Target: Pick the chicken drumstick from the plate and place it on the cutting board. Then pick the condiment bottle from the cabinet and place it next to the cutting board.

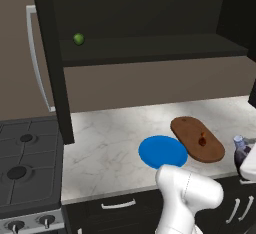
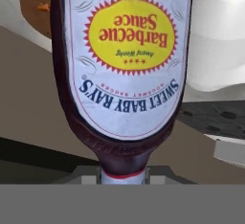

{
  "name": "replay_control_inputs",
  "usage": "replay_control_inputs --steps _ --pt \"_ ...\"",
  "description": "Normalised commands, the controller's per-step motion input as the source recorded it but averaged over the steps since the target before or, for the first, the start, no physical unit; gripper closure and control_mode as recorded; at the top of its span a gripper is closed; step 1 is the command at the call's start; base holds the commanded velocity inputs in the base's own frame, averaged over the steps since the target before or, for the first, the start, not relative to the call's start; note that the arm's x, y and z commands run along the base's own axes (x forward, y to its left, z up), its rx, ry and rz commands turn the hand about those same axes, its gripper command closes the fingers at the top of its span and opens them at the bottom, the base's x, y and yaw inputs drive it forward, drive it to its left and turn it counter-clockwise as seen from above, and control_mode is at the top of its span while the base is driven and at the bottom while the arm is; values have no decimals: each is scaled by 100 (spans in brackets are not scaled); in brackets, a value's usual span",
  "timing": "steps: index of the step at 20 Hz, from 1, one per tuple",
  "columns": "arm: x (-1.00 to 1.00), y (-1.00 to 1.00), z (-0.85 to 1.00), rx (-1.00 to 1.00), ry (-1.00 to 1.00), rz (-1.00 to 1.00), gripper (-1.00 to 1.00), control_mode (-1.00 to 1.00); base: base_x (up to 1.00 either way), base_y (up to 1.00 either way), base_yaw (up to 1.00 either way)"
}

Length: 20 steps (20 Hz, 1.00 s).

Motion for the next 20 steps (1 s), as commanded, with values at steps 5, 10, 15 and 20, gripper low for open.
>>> replay_control_inputs --steps 5,10,15,20 --pt "9 -24 0 0 0 0 100 -100 0 0 0" --pt "7 -23 0 0 0 0 100 -100 0 0 0" --pt "9 -19 0 0 0 0 100 -100 0 0 0" --pt "20 -17 -3 0 -2 0 100 -100 0 0 0"
